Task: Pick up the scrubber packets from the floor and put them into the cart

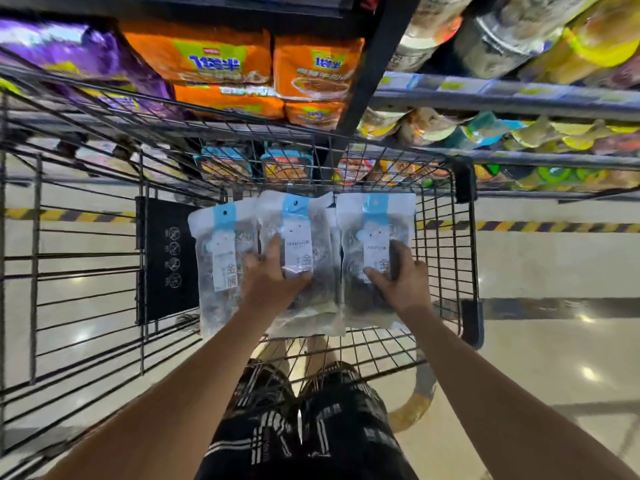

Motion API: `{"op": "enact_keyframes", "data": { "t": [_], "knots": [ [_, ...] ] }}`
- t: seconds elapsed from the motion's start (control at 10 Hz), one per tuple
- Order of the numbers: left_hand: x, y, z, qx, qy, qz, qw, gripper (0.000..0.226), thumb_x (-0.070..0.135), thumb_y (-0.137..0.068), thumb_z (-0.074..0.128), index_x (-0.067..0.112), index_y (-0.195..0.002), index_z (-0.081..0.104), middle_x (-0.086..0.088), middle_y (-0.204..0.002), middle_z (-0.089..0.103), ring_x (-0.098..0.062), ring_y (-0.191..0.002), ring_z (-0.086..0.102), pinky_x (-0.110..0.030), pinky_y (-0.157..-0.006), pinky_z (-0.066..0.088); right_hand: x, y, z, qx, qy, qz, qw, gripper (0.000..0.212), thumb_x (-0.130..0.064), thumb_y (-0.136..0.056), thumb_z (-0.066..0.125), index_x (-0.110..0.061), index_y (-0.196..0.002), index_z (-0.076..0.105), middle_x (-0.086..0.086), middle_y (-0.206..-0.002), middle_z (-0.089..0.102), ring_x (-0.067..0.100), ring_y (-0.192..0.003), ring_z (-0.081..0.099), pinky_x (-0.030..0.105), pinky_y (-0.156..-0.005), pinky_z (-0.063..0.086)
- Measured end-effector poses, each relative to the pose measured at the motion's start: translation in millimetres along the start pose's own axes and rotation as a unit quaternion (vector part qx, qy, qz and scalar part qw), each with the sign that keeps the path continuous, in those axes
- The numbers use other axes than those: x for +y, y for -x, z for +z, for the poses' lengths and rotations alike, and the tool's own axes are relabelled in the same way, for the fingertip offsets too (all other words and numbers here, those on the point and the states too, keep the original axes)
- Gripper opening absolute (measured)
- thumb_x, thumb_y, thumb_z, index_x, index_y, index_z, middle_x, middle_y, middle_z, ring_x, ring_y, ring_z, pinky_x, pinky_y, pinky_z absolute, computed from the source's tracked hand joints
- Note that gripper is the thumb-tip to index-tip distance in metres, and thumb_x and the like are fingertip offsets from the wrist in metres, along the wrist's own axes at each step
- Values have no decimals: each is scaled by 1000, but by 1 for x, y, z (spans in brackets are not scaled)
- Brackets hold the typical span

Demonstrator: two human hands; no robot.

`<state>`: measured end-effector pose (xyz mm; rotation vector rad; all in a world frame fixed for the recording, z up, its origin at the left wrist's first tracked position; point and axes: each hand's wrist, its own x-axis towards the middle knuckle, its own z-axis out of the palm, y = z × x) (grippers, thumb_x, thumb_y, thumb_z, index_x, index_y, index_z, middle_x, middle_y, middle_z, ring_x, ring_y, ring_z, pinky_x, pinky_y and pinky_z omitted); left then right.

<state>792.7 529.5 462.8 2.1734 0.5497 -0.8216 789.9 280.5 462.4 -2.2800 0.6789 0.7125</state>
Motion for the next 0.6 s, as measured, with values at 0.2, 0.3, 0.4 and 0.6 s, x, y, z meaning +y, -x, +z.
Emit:
{"op": "enact_keyframes", "data": {
  "t": [0.2, 0.3, 0.4, 0.6],
  "knots": [
    [7, -2, -1, -14, -72, -27, 997, 105, 66, -77, 76, 42, -160, 16, -20, -146, 35, -48, -135, 42, -59, -115, 36, 4, -8, 3, -7, 92, 12, 996, 82, -59, -89, 71, -38, -157, 31, 22, -129, 46, 46, -113, 57, 52, -105, 48],
    [10, 6, -3, -8, -118, -27, 993, 94, 67, -81, 69, 38, -157, 22, -20, -150, 34, -48, -136, 44, -61, -112, 39, 5, -9, -1, -20, 154, 11, 988, 89, -76, -82, 62, -43, -156, 25, 23, -139, 48, 47, -131, 43, 55, -103, 45],
    [16, 22, -10, 15, -158, -15, 987, 81, 61, -92, 60, 29, -158, 25, -19, -154, 31, -44, -133, 47, -56, -109, 43, -1, 3, -12, -14, 199, -20, 980, 83, -75, -86, 58, -39, -156, 31, 22, -152, 40, 45, -142, 34, 56, -105, 43],
    [36, 61, -39, 58, -292, 34, 954, 52, 43, -99, 43, 22, -146, 47, -18, -144, 47, -41, -130, 48, -57, -108, 40, -27, 48, -25, 32, 224, -171, 959, 70, -59, -96, 38, -10, -141, 59, 21, -139, 60, 37, -129, 55, 45, -107, 43]
  ]
}}
